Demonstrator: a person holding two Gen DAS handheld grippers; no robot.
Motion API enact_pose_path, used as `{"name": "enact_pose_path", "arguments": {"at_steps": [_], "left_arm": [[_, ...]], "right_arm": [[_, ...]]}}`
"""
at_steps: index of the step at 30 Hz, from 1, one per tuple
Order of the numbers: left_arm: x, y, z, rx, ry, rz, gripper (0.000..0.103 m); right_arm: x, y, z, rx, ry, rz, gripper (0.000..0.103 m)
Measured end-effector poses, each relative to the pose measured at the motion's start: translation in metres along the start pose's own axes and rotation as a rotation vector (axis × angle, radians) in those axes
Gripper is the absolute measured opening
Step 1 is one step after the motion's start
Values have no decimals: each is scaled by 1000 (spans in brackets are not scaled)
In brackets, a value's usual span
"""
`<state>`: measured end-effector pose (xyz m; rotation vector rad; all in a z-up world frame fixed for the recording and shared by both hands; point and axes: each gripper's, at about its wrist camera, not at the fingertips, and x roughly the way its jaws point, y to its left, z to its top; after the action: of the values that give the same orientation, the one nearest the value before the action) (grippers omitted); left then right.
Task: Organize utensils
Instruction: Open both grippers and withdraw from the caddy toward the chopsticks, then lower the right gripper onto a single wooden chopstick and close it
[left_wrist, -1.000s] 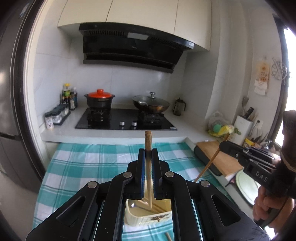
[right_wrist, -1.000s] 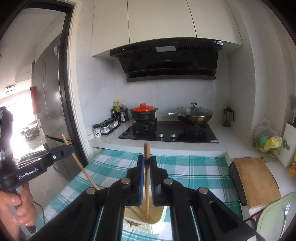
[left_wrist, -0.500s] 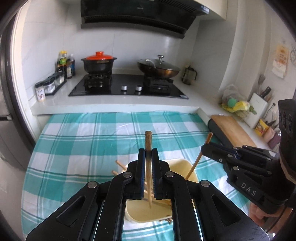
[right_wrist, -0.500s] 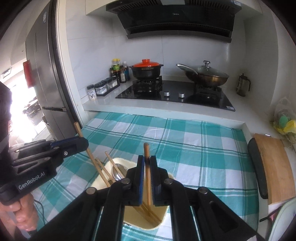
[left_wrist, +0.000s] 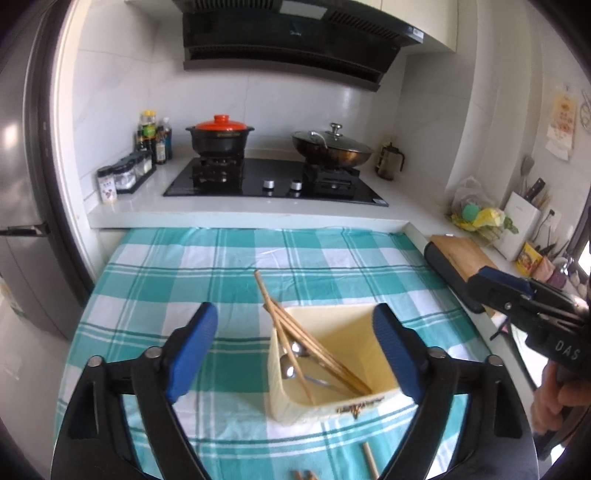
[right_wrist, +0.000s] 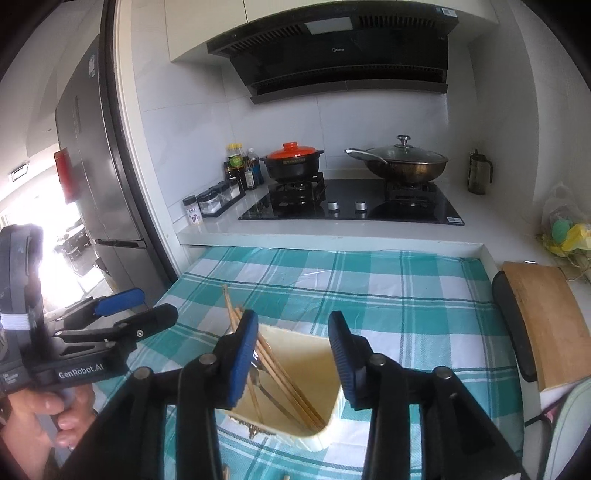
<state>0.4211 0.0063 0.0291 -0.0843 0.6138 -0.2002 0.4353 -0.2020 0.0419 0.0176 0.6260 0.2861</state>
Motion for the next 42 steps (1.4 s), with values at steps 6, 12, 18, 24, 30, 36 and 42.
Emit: {"name": "enact_pose_path", "arguments": {"at_steps": [6,12,18,24,30,36,42], "left_arm": [[-53,-9,-50,61,-71,20,100],[-89,-19,-109,118,-61,-25,100],[-99,-20,-168,127,21,-12,100],[-102,-19,-212,82,121,-29,100],[-109,-22,-238,34,134,-45,102],[-110,-27,-253,-18,160,-153,102],[-94,-26,-266,-14,215,-13,102]], "right_arm": [[-53,11,-45,-33,-31,-66,47],[-92,27,-116,-62,-24,-122,47],[-113,36,-185,-71,26,-183,47],[-130,38,-243,-72,78,-234,47],[-137,40,-280,-70,102,-280,47],[-141,37,-293,-15,96,-282,47],[-134,26,-304,65,108,-291,47]]}}
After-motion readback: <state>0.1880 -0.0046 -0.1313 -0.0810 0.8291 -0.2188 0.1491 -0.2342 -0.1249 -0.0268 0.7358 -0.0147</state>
